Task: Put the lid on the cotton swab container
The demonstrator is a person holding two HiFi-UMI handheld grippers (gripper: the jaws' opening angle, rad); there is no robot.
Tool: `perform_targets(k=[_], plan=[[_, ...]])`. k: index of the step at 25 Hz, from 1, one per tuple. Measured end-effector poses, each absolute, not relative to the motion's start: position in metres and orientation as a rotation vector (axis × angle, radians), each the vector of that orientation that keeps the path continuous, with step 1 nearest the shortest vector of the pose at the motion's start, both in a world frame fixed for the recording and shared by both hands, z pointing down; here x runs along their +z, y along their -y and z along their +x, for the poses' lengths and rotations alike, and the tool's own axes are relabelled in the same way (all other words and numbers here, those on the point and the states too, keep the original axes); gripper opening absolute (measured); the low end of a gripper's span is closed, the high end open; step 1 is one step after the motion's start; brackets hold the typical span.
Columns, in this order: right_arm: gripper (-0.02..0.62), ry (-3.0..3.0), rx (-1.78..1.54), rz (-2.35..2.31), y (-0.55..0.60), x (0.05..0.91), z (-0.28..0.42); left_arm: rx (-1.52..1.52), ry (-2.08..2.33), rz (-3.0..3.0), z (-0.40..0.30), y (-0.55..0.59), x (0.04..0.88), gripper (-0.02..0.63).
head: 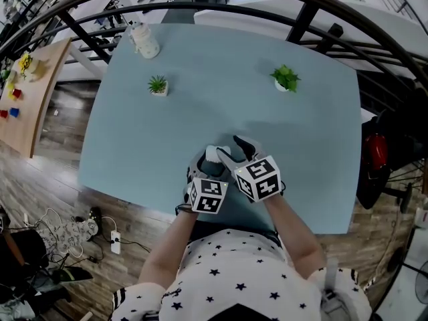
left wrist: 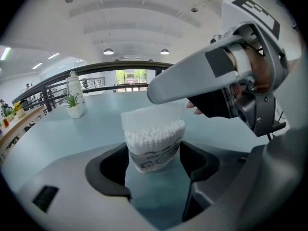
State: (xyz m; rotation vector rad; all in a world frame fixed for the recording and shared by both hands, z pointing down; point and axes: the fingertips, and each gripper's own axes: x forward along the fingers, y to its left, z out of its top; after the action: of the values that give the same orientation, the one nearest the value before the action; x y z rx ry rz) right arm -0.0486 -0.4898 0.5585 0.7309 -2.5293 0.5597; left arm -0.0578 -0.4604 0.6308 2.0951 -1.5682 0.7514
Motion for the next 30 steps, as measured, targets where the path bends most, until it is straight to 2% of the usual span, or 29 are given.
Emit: perform_targets(k=[23,30], plan=[[0.247,2.492,0.623,0.711,0.484,0.574,-0.047,0.748,1.59,2.073,-0.059,0.462,0.631,0.333],[0.248,2.493,0.548,0.758,0.483,0.571,-0.047,0.749,1.598,2.069,-0.06,0.459,0.629,0.333]])
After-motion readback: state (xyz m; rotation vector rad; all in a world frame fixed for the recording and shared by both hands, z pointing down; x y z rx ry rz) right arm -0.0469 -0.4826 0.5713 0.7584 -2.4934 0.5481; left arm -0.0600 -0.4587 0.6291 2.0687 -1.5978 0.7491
